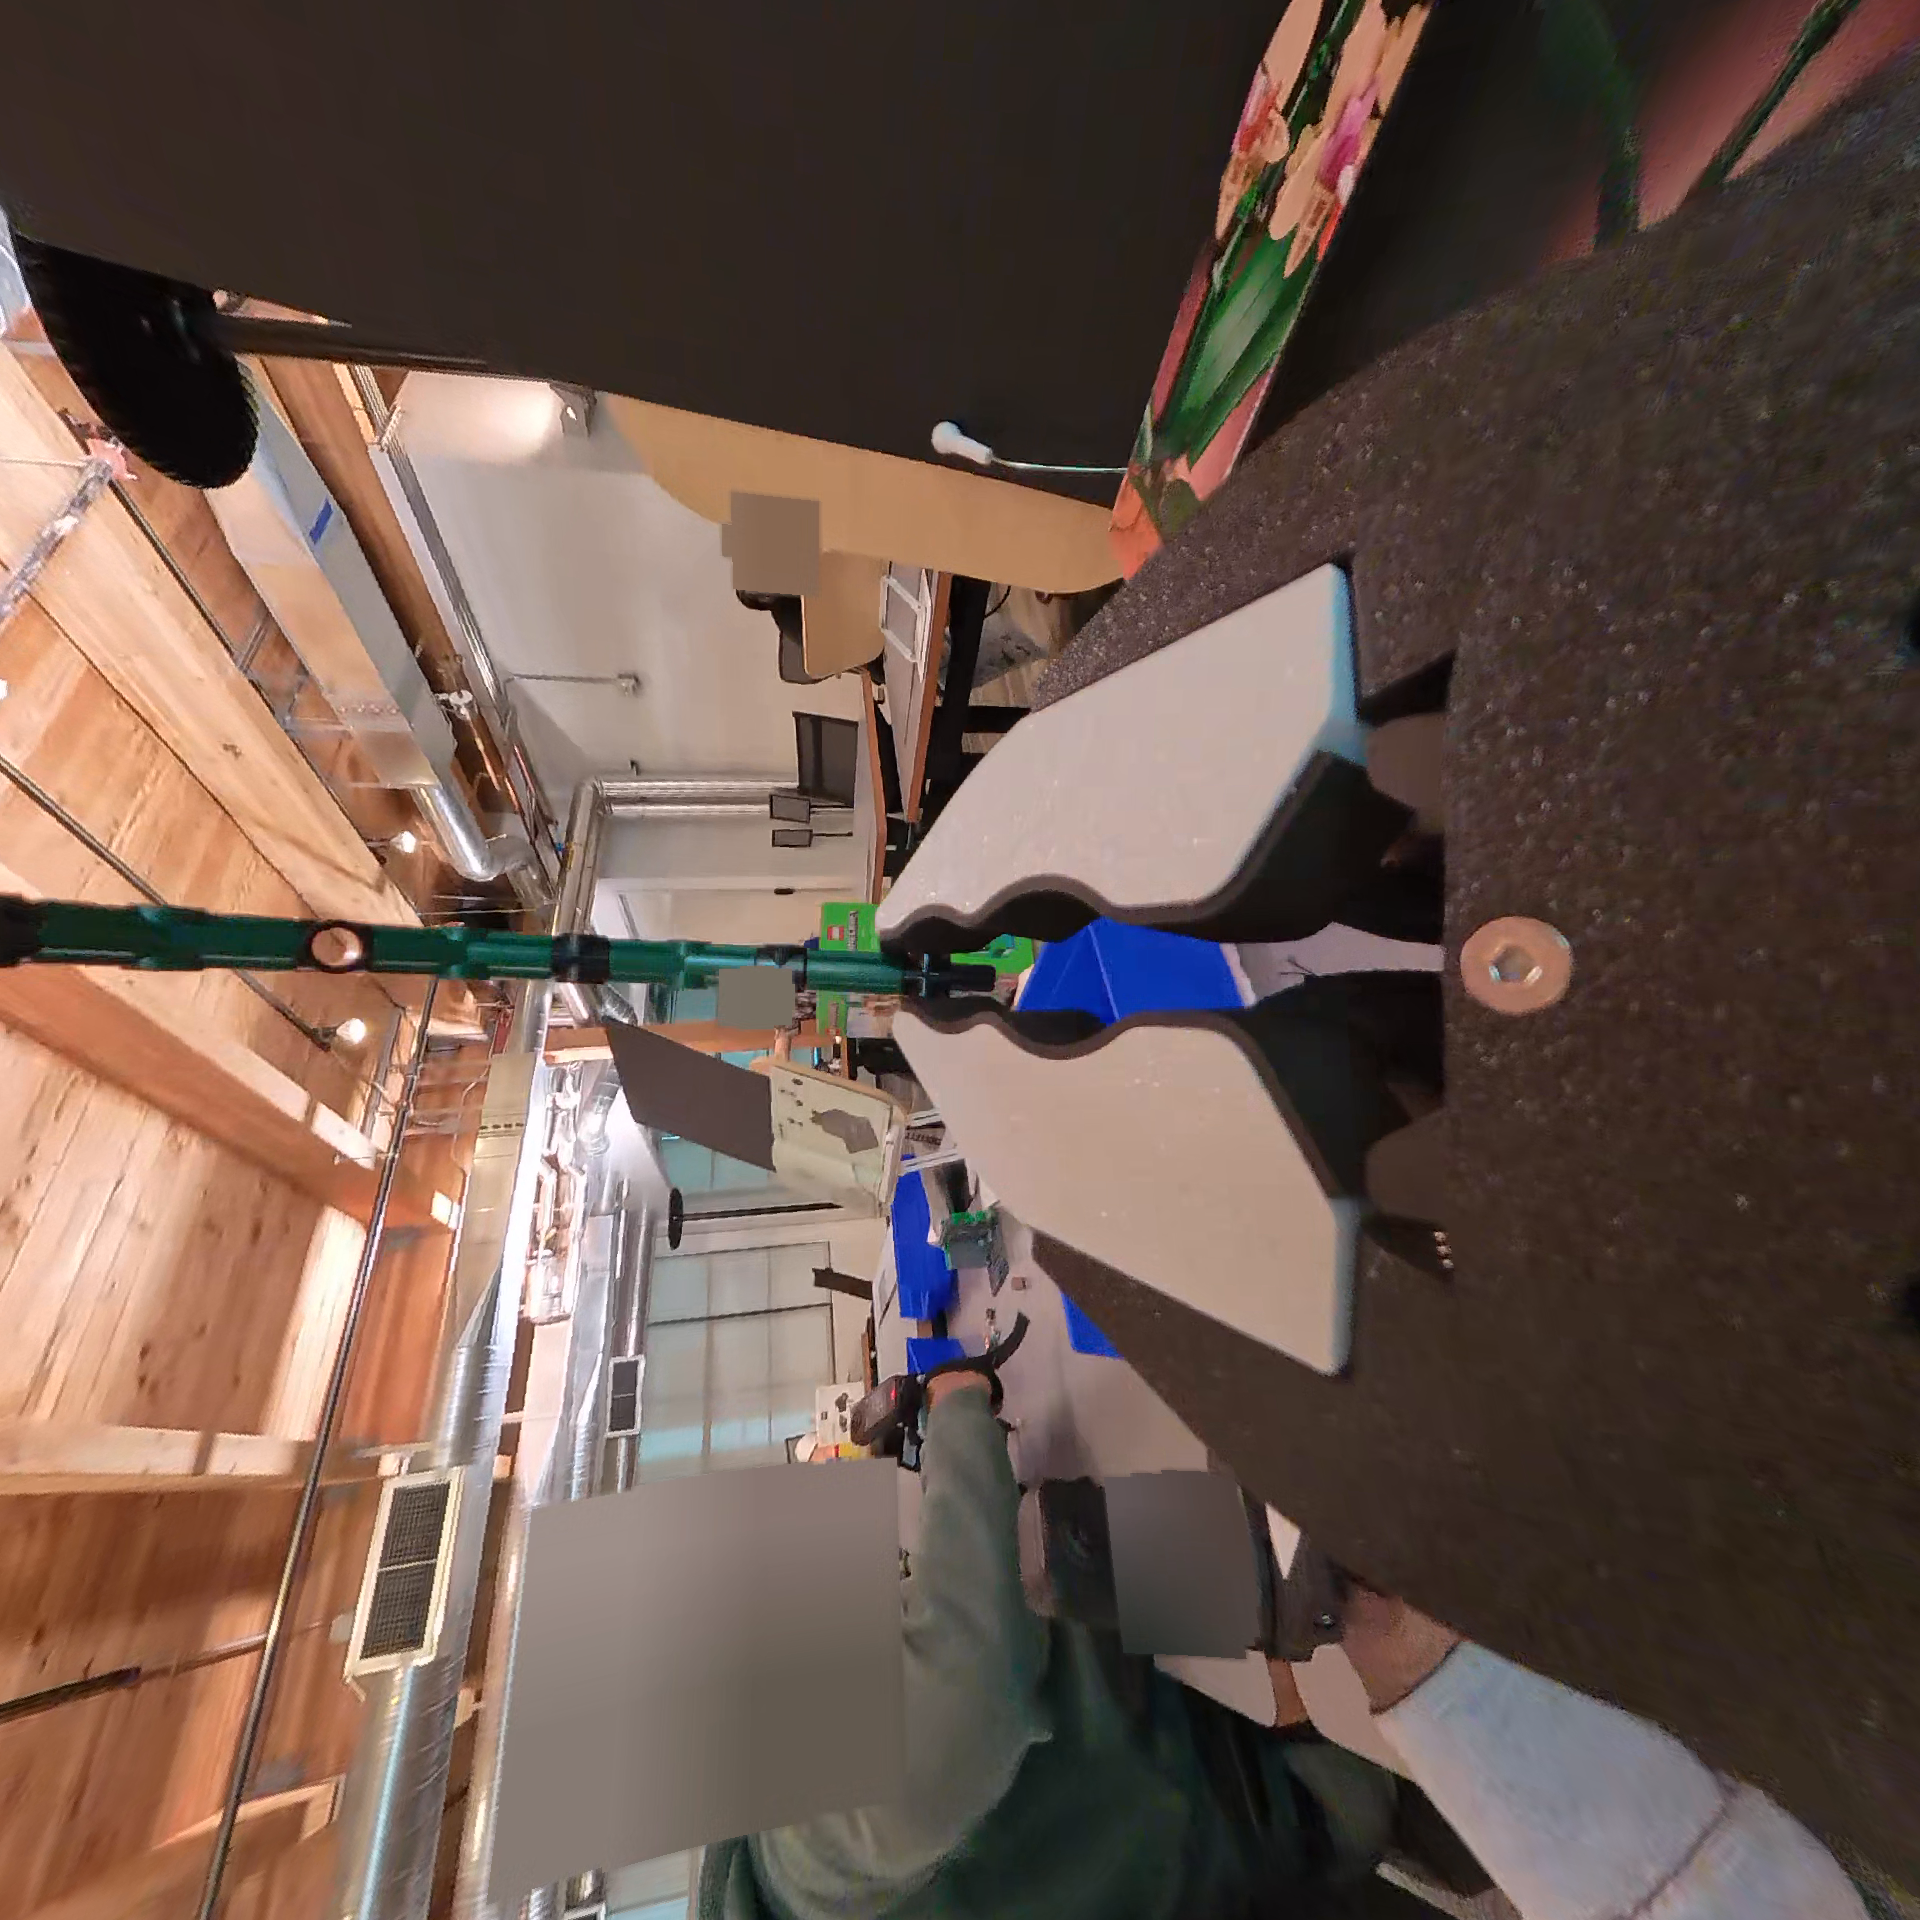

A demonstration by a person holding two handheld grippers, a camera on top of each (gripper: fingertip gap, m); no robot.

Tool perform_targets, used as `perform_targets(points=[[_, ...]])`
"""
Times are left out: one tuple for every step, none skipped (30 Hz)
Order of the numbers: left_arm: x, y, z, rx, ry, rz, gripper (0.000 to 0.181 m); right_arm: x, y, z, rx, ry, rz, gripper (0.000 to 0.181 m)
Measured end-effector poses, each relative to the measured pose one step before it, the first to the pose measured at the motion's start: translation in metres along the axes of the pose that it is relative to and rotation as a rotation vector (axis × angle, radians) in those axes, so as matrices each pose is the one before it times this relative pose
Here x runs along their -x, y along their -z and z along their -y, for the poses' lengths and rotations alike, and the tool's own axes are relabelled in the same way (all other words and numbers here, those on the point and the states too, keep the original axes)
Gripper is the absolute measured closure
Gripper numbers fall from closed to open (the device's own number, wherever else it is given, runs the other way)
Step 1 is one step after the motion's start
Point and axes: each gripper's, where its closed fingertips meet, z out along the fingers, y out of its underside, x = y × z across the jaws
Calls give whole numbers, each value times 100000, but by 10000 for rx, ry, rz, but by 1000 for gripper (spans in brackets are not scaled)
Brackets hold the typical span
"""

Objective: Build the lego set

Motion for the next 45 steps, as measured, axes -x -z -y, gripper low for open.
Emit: perform_targets(points=[[33, -27, -170, 76, -33, 45, 165, -29, 5, -509, 137, 23, -12, 174], [28, 24, -27, -21, 10, 21, 166, -6, 2, -463, 117, -5, 2, 174], [34, 55, 107, -94, 49, 12, 167, -7, 21, -355, 54, -20, 1, 174], [30, 65, 168, -118, 57, 1, 167, -1, 16, -289, 46, -50, 2, 174], [27, 65, 174, -108, 39, -2, 167, 36, 5, -211, 35, -50, 28, 174], [39, 46, 131, -90, 13, 14, 167, 35, -8, -187, 30, -22, 27, 174], [42, 39, 91, -66, -9, 29, 167, 43, -20, -174, 46, -17, 36, 174], [42, 27, 50, -42, -21, 37, 166, 94, -21, -115, 14, -6, 63, 174], [46, 2, 29, -36, -24, 35, 165, 116, -7, -119, 7, -43, 74, 174], [32, 0, 43, -48, -31, 30, 163, 68, -6, -131, 31, -106, 59, 174], [71, -11, 49, -62, -52, 55, 160, 131, 15, -46, -25, -96, 114, 174], [98, -5, 59, -70, -86, 77, 156, 266, 5, 49, -103, -66, 214, 174], [67, -3, 85, -68, -99, 60, 154, 374, -44, 11, -81, -119, 310, 174], [10, 7, 113, -85, -71, 29, 153, 392, -96, -86, -8, -227, 323, 174], [-31, -8, 193, -138, -23, -2, 152, 648, -140, -74, -56, -207, 499, 174], [-43, -22, 311, -205, 65, -17, 151, 1006, -232, -170, -40, -180, 740, 174], [-69, -80, 510, -310, 198, -18, 150, 1028, -373, -669, 237, -305, 742, 174], [-148, -163, 732, -425, 317, -53, 150, 1023, -522, -1298, 578, -490, 760, 174], [-333, -248, 821, -465, 394, -141, 149, 1072, -643, -1549, 650, -528, 826, 174], [-490, -300, 708, -361, 429, -217, 150, 811, -703, -1350, 397, -403, 641, 175], [-544, -323, 387, -137, 378, -233, 150, 476, -685, -981, 109, -279, 403, 174], [-535, -329, 12, 80, 229, -227, 152, 265, -607, -714, 31, -290, 264, 174], [-497, -289, -150, 163, 60, -203, 154, 237, -489, -604, 80, -265, 241, 174], [-383, -235, -111, 93, -57, -124, 154, 261, -368, -496, 113, -200, 247, 174], [-236, -185, 5, -8, -94, -35, 154, 225, -294, -455, 147, -140, 207, 174], [-182, -140, 63, -33, -62, -19, 154, 116, -243, -447, 186, -79, 110, 175], [-198, -115, 8, 18, -7, -67, 154, 18, -223, -377, 162, -8, 13, 174], [-221, -94, -47, 71, 19, -100, 154, 7, -181, -239, 94, 30, -17, 175], [-162, -84, -76, 91, -4, -62, 155, 81, -161, -172, 58, 32, 39, 174], [-88, -61, -63, 79, -49, -10, 156, 86, -139, -116, 40, -1, 45, 175], [-86, -45, -36, 49, -73, -3, 158, 14, -96, -91, 25, -12, 7, 174], [-112, -26, 13, 13, -60, -27, 160, -19, -70, -97, 23, 1, -23, 174], [-116, -16, 37, -6, -20, -37, 160, -41, -65, -117, 39, 19, -24, 174], [-64, -44, -9, 23, 13, -20, 161, -30, -62, -87, 34, 29, -38, 174], [-46, -61, -87, 69, 12, -15, 161, 18, -58, -31, 7, 33, -15, 174], [-79, -87, -138, 85, -17, -45, 164, 60, -72, -6, 1, 27, 6, 174], [-188, -93, -95, 43, -53, -116, 168, 32, -87, -53, 36, 37, -35, 174], [-218, -80, 5, -18, -57, -129, 174, 146, -58, 27, 2, 104, 40, 174], [-137, -60, 63, -12, -60, -38, 175, 90, -4, 89, 32, 136, -19, 174], [-52, -37, 86, 43, -109, 74, 175, 42, 146, 188, 109, 227, -107, 173], [-52, 6, 205, 30, -173, 151, 175, 223, 366, 236, 237, 314, -84, 163], [-179, 125, 396, -27, -207, 102, 175, 212, 700, 207, 355, 266, -258, 142], [-328, 250, 455, -14, -163, 6, 175, 204, 1090, -141, 544, 305, -435, 127], [-274, 363, 402, 46, -121, 16, 175, 300, 1455, -715, 738, 506, -487, 125], [-17, 435, 283, 107, -122, 151, 175, 470, 1675, -1326, 875, 666, -422, 127]])
